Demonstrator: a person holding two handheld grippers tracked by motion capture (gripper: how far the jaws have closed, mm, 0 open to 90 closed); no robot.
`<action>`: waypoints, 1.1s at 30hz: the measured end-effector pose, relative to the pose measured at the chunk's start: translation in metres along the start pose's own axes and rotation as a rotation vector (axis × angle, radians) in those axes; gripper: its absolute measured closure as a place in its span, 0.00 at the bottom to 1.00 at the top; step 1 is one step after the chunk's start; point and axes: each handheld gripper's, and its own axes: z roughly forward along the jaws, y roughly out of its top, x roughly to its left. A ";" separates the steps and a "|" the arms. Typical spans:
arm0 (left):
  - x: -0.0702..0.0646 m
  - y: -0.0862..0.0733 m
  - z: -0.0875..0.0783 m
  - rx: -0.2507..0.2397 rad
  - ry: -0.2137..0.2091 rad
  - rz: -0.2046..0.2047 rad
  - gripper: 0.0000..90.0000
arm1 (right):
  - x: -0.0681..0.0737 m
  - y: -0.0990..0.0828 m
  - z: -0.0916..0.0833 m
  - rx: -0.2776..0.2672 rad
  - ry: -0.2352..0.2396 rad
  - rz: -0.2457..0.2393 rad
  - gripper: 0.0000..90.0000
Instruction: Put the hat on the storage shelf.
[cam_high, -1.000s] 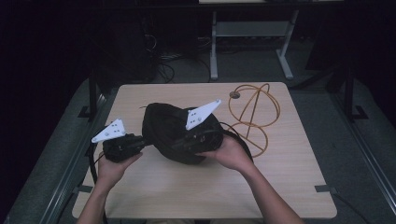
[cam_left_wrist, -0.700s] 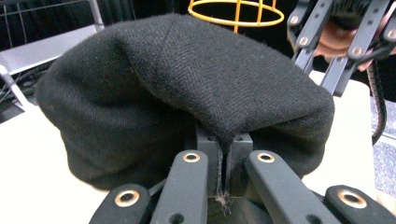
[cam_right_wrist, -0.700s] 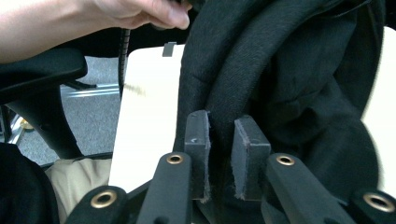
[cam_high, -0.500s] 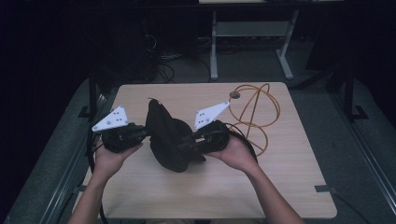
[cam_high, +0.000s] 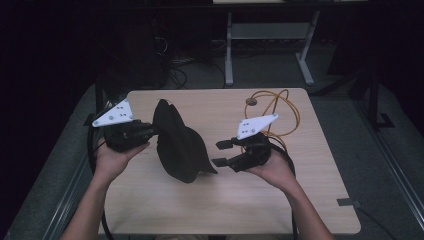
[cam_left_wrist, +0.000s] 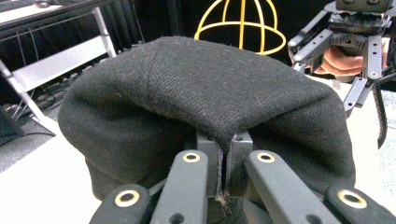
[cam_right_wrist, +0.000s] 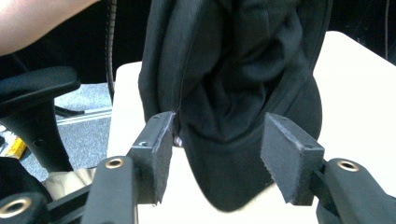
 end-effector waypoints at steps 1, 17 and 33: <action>0.000 0.001 0.000 -0.001 0.000 -0.002 0.98 | 0.000 -0.004 -0.002 0.001 -0.002 0.006 0.46; 0.013 0.016 -0.001 -0.009 -0.023 -0.019 0.98 | 0.011 -0.066 -0.025 0.045 -0.068 0.058 0.39; 0.021 0.040 0.010 0.011 -0.047 -0.007 0.97 | 0.004 -0.126 -0.053 0.070 -0.144 0.167 0.35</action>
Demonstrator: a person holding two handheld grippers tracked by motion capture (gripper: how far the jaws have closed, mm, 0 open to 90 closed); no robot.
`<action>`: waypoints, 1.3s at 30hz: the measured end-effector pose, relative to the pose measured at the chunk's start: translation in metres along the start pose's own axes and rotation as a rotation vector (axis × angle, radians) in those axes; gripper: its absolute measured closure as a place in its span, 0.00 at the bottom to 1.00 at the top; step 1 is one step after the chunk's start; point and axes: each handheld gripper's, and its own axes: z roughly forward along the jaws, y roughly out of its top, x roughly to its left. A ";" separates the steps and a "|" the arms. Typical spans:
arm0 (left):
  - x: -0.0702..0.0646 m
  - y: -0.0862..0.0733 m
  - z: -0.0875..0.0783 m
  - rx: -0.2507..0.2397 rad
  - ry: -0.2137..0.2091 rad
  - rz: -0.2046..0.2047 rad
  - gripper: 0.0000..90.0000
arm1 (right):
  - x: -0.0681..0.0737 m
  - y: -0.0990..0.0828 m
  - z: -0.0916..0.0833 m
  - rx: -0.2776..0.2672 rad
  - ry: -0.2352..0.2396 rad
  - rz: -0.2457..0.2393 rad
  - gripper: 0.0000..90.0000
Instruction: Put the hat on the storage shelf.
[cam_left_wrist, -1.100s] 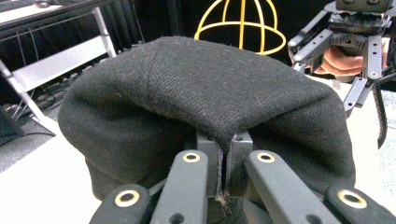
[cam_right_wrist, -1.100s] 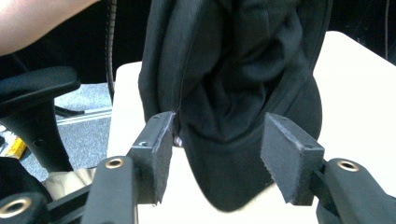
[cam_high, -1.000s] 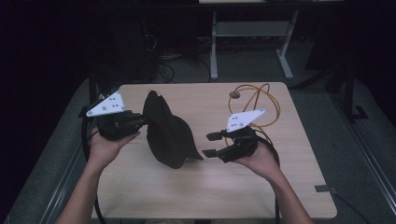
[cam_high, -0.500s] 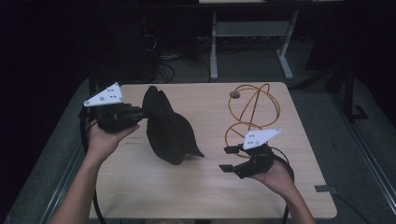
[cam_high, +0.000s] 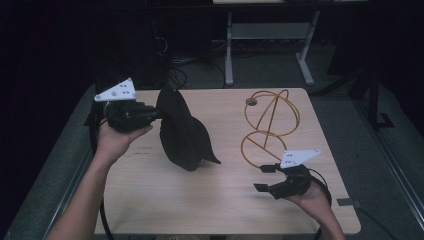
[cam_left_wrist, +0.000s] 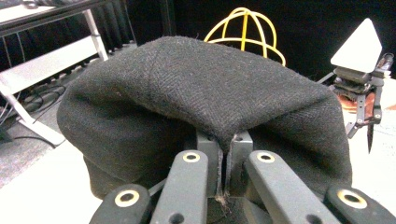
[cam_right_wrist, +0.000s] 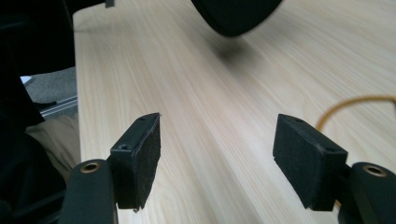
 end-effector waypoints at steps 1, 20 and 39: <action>0.000 0.002 0.001 0.000 -0.002 0.000 0.97 | -0.002 -0.002 -0.001 0.006 -0.011 0.004 0.35; 0.006 0.046 0.031 0.016 -0.049 0.048 0.97 | -0.020 -0.023 -0.021 0.020 -0.184 0.025 0.34; 0.009 0.092 0.071 0.032 -0.128 0.092 0.97 | -0.030 -0.034 -0.033 -0.011 -0.226 0.084 0.30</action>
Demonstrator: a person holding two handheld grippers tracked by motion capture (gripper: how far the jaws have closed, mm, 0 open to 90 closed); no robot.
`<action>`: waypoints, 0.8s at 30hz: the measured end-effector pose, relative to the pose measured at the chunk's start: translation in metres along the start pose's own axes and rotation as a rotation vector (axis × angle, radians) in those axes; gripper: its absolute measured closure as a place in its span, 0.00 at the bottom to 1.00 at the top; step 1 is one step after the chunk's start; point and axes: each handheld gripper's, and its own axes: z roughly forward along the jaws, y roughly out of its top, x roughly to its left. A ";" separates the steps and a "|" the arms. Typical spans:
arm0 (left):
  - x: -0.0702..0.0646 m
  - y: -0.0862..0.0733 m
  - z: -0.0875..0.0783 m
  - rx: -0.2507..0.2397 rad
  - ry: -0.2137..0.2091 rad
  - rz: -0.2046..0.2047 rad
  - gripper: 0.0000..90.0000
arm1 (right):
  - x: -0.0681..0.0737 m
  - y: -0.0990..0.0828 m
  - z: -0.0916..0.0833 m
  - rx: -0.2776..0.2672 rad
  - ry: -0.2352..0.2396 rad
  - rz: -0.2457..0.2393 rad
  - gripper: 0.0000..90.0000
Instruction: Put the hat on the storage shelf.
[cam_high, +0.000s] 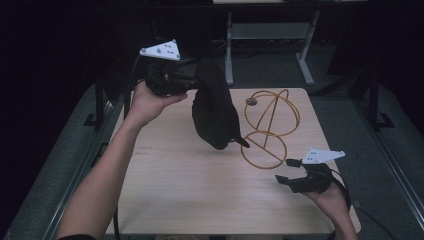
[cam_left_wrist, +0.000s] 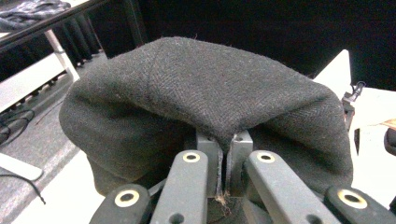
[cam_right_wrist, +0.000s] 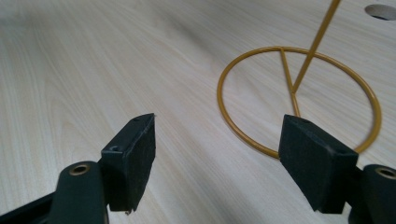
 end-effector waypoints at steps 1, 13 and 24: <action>0.001 0.002 0.003 0.001 -0.005 0.003 0.97 | -0.001 -0.001 -0.001 -0.004 -0.006 0.001 0.30; 0.007 0.025 0.030 -0.002 -0.054 -0.003 0.97 | -0.004 -0.004 -0.003 -0.009 -0.017 0.012 0.30; 0.008 0.054 0.050 0.040 -0.080 0.025 0.97 | -0.008 -0.005 -0.010 -0.045 -0.024 0.032 0.30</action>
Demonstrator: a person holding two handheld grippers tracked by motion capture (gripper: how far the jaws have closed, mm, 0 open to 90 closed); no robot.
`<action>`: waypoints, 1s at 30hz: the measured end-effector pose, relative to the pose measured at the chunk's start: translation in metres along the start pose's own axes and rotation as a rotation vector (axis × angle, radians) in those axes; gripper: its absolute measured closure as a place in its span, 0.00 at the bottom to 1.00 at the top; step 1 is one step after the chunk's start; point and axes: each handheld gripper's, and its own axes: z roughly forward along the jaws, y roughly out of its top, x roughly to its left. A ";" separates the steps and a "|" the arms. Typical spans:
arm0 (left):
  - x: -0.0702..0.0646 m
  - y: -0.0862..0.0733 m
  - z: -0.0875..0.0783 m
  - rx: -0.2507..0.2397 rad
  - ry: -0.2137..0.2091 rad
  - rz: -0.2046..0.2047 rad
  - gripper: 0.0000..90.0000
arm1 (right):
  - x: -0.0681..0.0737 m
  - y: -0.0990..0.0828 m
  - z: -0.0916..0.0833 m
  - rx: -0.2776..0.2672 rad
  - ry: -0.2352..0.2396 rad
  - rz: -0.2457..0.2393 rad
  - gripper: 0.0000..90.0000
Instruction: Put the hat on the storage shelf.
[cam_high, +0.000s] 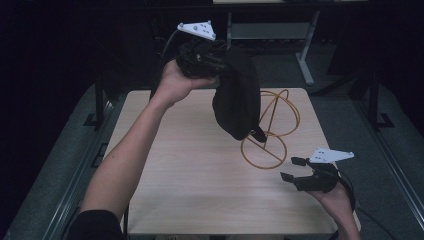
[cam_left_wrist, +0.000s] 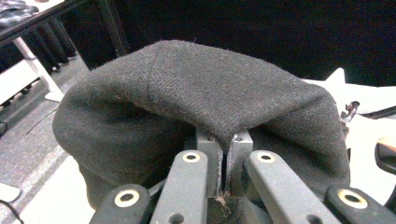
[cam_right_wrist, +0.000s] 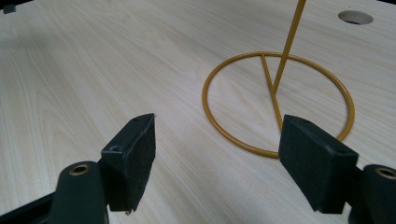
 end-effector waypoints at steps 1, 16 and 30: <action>0.000 0.003 0.003 0.005 0.004 0.005 0.97 | 0.000 0.000 0.000 0.001 -0.001 0.001 0.30; 0.009 0.022 0.043 0.064 -0.025 -0.021 0.97 | -0.001 -0.002 0.002 0.000 0.010 0.017 0.30; 0.007 0.037 0.099 0.152 -0.053 -0.017 0.97 | -0.005 -0.006 -0.001 -0.009 0.010 0.032 0.30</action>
